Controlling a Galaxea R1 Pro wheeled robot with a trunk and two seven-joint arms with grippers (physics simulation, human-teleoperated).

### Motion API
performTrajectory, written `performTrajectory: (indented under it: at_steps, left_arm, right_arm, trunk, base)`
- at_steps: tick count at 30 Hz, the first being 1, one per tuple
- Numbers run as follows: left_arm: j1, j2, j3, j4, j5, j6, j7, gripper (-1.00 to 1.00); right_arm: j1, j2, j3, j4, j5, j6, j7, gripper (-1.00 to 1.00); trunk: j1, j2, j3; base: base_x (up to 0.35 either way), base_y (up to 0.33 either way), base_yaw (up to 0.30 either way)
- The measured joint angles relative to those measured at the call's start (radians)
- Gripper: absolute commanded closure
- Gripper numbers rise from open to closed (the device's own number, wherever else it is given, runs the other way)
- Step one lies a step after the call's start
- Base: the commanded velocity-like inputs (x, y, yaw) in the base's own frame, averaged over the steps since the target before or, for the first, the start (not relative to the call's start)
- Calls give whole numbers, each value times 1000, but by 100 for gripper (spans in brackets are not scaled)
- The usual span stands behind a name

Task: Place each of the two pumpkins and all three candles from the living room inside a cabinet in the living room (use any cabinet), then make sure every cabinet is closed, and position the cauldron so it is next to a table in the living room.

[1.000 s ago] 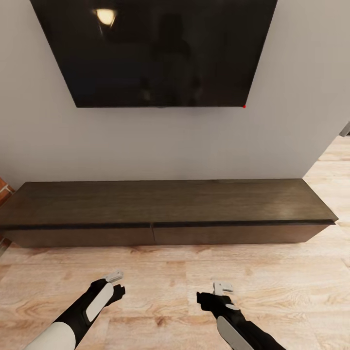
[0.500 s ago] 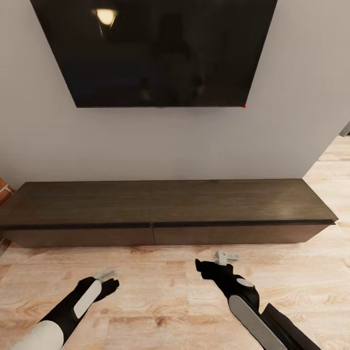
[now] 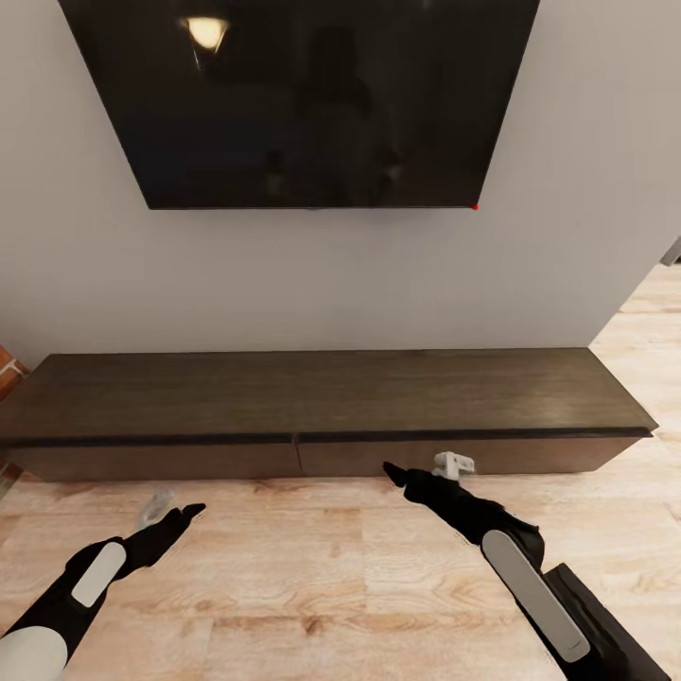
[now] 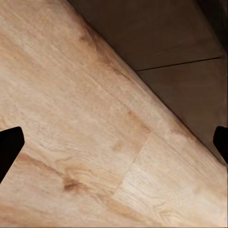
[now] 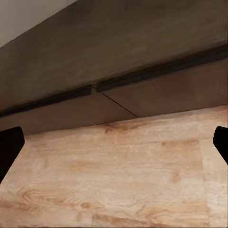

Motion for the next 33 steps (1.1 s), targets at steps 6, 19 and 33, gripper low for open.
performTrajectory:
  at_steps: [6, 19, 33]
  left_arm:
    - [0, 12, 11, 0, 0, 5, -75, -100]
    - [1, 18, 39, -2, -3, 7, -102, -100]
    - [1, 21, 40, -8, -4, 15, -153, -100]
  right_arm:
    - [0, 2, -21, 1, -50, 37, 62, -100]
    - [0, 8, -25, 5, -64, 43, 74, -100]
    - [0, 9, -25, 8, -64, 41, 75, -100]
  trunk:
    - [0, 0, 0]
    - [19, -35, -16]
    - [73, -133, -59]
  base:
    - [0, 0, 0]
    - [0, 0, 0]
    - [0, 0, 0]
